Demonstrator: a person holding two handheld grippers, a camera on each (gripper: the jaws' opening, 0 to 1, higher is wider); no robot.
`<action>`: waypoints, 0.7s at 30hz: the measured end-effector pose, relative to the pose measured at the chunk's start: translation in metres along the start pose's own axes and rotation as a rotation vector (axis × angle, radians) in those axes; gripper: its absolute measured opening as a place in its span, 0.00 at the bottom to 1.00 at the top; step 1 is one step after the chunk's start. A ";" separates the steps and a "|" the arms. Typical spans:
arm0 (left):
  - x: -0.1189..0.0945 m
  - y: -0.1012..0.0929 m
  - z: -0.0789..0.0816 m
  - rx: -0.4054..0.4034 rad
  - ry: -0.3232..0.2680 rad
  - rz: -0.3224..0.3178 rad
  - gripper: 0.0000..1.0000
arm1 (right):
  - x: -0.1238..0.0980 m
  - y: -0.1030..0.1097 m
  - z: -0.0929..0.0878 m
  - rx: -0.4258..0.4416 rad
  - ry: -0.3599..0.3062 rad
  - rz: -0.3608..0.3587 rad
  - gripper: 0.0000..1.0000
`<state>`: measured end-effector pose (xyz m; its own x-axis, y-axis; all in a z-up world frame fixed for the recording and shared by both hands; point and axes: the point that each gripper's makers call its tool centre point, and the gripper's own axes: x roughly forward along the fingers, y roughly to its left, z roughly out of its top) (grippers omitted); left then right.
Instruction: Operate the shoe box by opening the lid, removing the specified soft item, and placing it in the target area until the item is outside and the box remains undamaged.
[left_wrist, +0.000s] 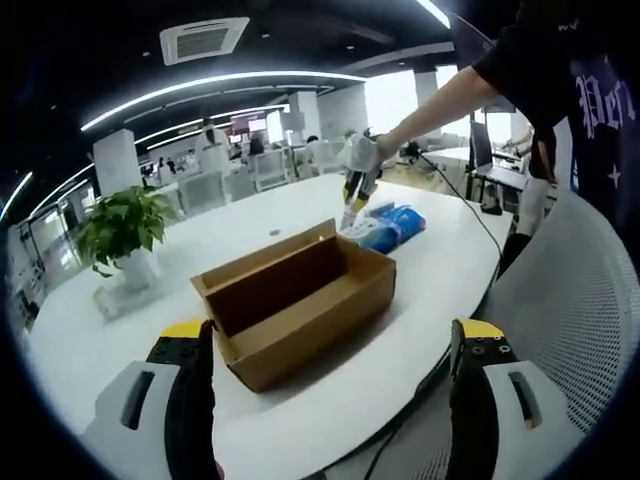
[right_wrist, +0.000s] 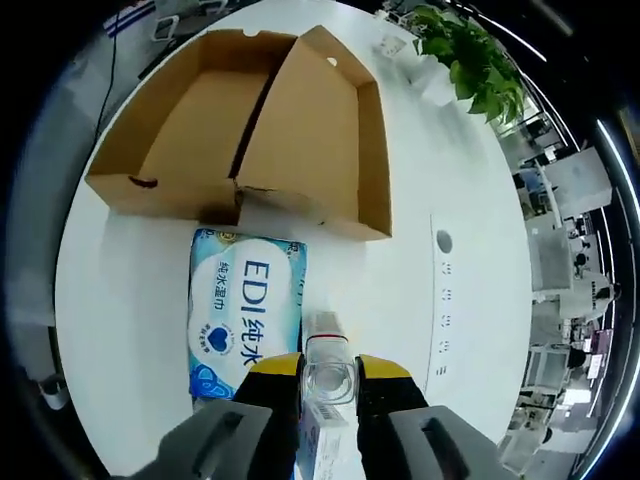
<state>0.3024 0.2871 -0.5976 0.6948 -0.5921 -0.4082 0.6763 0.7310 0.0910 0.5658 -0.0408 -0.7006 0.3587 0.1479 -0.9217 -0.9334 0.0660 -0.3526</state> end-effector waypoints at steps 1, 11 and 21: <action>0.000 0.000 0.000 -0.001 0.000 0.001 0.98 | 0.000 0.000 -0.001 0.002 0.001 0.000 0.15; 0.000 0.001 -0.001 0.003 0.003 0.003 0.96 | -0.002 0.001 -0.002 0.001 0.005 0.012 0.16; 0.001 0.001 -0.001 0.006 0.000 0.004 0.96 | -0.008 -0.007 0.004 -0.007 -0.005 0.003 0.15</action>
<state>0.3035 0.2877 -0.5982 0.6976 -0.5890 -0.4080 0.6749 0.7313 0.0985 0.5698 -0.0387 -0.6905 0.3556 0.1527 -0.9221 -0.9346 0.0583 -0.3508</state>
